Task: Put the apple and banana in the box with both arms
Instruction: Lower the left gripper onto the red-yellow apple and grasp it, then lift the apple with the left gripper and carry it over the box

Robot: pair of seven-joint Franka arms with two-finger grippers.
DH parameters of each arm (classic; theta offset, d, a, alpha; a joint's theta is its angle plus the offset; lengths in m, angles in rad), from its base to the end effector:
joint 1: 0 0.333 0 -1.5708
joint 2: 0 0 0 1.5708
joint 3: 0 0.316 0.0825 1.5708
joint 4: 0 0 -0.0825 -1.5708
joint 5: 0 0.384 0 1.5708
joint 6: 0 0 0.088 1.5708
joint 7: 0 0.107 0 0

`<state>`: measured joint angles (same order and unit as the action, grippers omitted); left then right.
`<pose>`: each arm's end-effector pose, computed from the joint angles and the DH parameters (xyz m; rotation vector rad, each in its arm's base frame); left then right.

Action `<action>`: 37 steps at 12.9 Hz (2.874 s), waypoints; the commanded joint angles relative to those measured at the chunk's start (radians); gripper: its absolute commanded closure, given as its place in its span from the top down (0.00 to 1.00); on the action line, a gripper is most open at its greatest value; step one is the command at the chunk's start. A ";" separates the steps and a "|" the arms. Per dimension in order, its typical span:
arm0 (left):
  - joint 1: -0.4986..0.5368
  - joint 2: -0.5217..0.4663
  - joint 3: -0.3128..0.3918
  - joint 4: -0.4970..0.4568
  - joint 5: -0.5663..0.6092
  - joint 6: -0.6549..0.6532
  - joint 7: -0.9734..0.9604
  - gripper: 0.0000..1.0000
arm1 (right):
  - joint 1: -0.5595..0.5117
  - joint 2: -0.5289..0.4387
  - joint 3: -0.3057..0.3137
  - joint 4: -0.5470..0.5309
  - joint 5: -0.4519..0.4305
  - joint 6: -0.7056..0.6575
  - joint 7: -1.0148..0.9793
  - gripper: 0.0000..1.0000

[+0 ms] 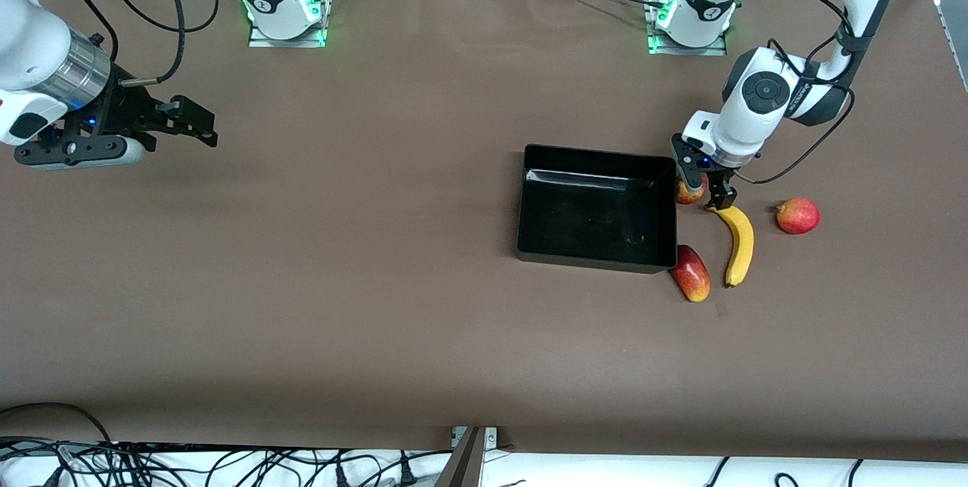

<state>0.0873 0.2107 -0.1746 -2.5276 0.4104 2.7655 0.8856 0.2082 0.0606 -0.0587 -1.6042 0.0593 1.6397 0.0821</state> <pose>0.4580 -0.0602 0.2001 -2.3569 1.8832 0.0199 0.5693 0.0927 0.5806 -3.0874 -0.0967 0.0483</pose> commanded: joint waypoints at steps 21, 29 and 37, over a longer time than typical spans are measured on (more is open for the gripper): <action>-0.026 -0.056 -0.108 0.582 -0.214 -0.898 -0.173 0.16 | -0.021 0.011 0.016 0.026 -0.061 0.043 0.007 1.00; -0.138 0.050 -0.122 0.617 -0.364 -0.853 -0.898 0.19 | -0.023 0.015 0.011 0.026 -0.056 0.043 0.007 1.00; -0.201 0.114 -0.140 0.374 -0.351 -0.475 -1.095 0.21 | -0.026 0.015 0.007 0.026 -0.053 0.043 0.008 1.00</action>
<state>-0.0782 0.3181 -0.3146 -2.1521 0.0675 2.2786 -0.1538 0.1955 0.0712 -0.0589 -1.5906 0.0102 1.6821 0.0828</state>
